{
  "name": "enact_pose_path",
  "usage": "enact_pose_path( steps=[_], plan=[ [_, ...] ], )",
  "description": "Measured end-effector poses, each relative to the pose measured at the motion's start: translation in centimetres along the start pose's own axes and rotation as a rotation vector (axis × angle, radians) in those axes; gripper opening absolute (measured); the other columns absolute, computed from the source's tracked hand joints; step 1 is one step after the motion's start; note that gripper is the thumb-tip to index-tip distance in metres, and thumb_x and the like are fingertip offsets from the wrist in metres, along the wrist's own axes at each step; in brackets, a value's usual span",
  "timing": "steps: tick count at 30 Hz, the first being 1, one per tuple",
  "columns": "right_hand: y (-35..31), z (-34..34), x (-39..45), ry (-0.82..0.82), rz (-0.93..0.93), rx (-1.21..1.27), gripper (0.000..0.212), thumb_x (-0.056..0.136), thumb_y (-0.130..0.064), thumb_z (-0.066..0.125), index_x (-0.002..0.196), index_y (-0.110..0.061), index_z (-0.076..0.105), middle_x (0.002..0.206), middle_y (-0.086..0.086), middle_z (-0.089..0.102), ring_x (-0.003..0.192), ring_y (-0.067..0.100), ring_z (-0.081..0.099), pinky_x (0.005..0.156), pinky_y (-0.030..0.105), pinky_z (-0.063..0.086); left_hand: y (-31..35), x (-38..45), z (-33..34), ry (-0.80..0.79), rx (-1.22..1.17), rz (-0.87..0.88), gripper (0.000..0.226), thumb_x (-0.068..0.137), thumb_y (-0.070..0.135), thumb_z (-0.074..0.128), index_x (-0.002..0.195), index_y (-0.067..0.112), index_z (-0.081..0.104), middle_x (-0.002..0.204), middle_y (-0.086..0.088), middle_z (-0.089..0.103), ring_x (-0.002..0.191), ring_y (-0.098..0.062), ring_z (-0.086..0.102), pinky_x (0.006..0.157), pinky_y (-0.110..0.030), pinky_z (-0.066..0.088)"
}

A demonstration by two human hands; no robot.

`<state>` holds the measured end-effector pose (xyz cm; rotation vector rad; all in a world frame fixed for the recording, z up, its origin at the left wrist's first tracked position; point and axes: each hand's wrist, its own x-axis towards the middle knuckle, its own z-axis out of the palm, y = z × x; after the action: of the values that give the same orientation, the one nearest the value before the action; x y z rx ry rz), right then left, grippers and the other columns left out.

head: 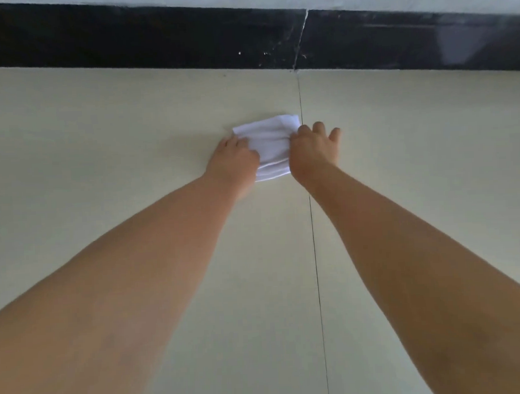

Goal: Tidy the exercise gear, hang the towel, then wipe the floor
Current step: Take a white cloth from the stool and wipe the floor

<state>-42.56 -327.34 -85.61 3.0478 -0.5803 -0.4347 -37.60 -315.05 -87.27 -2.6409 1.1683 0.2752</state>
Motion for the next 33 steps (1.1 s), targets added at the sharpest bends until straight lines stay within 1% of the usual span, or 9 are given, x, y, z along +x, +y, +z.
enact_pose_path(
  steps=[4,8,11,13,16,20,24,27,33],
  plan=[
    [-5.9,0.1,-0.5,0.003,-0.148,0.114,0.04,0.089,0.001,0.037,0.124,-0.007,0.054,0.132,0.007,0.045,0.125,0.027,0.035,0.105,0.039,0.025,-6.0,-3.4,2.7,0.067,0.007,-0.016,0.03,0.082,0.005,0.058,0.11,-0.003,0.062,0.133,-0.026,0.05,0.126,-0.037,0.046,0.103,-0.039,0.037],
    [-7.5,1.0,-3.2,0.013,-0.252,0.152,0.039,0.085,0.003,0.041,0.12,-0.006,0.055,0.128,0.006,0.046,0.119,0.028,0.038,0.103,0.04,0.025,-7.1,-7.6,4.0,0.06,-0.028,0.043,0.034,0.036,-0.008,0.083,0.066,-0.009,0.067,0.093,-0.037,0.067,0.084,-0.049,0.068,0.071,-0.05,0.056],
    [-6.7,2.1,-6.3,0.008,-0.235,0.215,0.045,0.079,0.007,0.04,0.12,-0.006,0.054,0.121,0.006,0.049,0.113,0.028,0.042,0.099,0.041,0.026,-6.0,-8.9,3.5,-0.027,-0.059,0.026,0.03,0.061,-0.005,0.072,0.091,-0.012,0.068,0.122,-0.037,0.056,0.116,-0.047,0.055,0.099,-0.045,0.044],
    [-5.9,3.6,-8.9,0.15,-0.218,0.17,0.051,0.064,0.012,0.04,0.105,-0.005,0.065,0.1,0.006,0.059,0.093,0.029,0.053,0.088,0.043,0.037,-5.0,-9.7,3.1,-0.037,-0.087,0.092,0.029,0.059,-0.002,0.074,0.086,-0.011,0.07,0.119,-0.036,0.059,0.113,-0.044,0.058,0.099,-0.041,0.046],
    [-4.0,5.9,-13.5,0.272,-0.095,0.12,0.054,0.04,0.002,0.049,0.086,-0.012,0.074,0.066,-0.001,0.06,0.058,0.024,0.057,0.065,0.035,0.049,-2.3,-11.4,2.9,0.03,-0.054,0.293,0.027,0.028,0.002,0.079,0.052,0.0,0.067,0.083,-0.029,0.072,0.076,-0.039,0.072,0.066,-0.042,0.058],
    [0.9,8.2,-19.0,0.296,0.002,0.09,0.052,0.049,0.003,0.057,0.098,-0.01,0.073,0.065,0.002,0.061,0.061,0.027,0.058,0.063,0.037,0.043,3.8,-13.3,2.9,0.015,-0.149,0.438,0.026,0.033,0.004,0.081,0.055,0.001,0.069,0.087,-0.03,0.071,0.08,-0.041,0.072,0.069,-0.045,0.058],
    [3.2,8.7,-21.3,0.282,0.122,0.102,0.045,0.059,0.006,0.062,0.1,-0.007,0.072,0.066,0.007,0.062,0.064,0.032,0.058,0.066,0.037,0.025,7.7,-14.0,2.2,-0.063,-0.252,0.381,0.025,0.081,0.002,0.05,0.096,-0.007,0.069,0.125,-0.04,0.052,0.12,-0.046,0.053,0.103,-0.044,0.042],
    [1.7,9.6,-23.7,0.304,0.177,0.144,0.037,0.062,0.003,0.062,0.097,-0.007,0.073,0.065,0.006,0.061,0.062,0.03,0.058,0.067,0.036,0.025,7.9,-16.7,3.1,0.013,-0.14,0.526,0.035,0.068,0.004,0.04,0.066,0.0,0.075,0.089,-0.029,0.072,0.083,-0.039,0.072,0.073,-0.04,0.058],
    [-1.6,12.6,-34.1,0.263,0.043,0.184,0.038,0.075,-0.015,0.05,0.106,-0.012,0.071,0.067,-0.002,0.061,0.074,0.018,0.039,0.068,0.028,0.016,6.9,-26.4,6.1,0.063,-0.116,0.657,0.029,0.067,0.01,0.038,0.055,0.008,0.065,0.073,-0.02,0.067,0.073,-0.034,0.068,0.067,-0.035,0.058]
  ],
)
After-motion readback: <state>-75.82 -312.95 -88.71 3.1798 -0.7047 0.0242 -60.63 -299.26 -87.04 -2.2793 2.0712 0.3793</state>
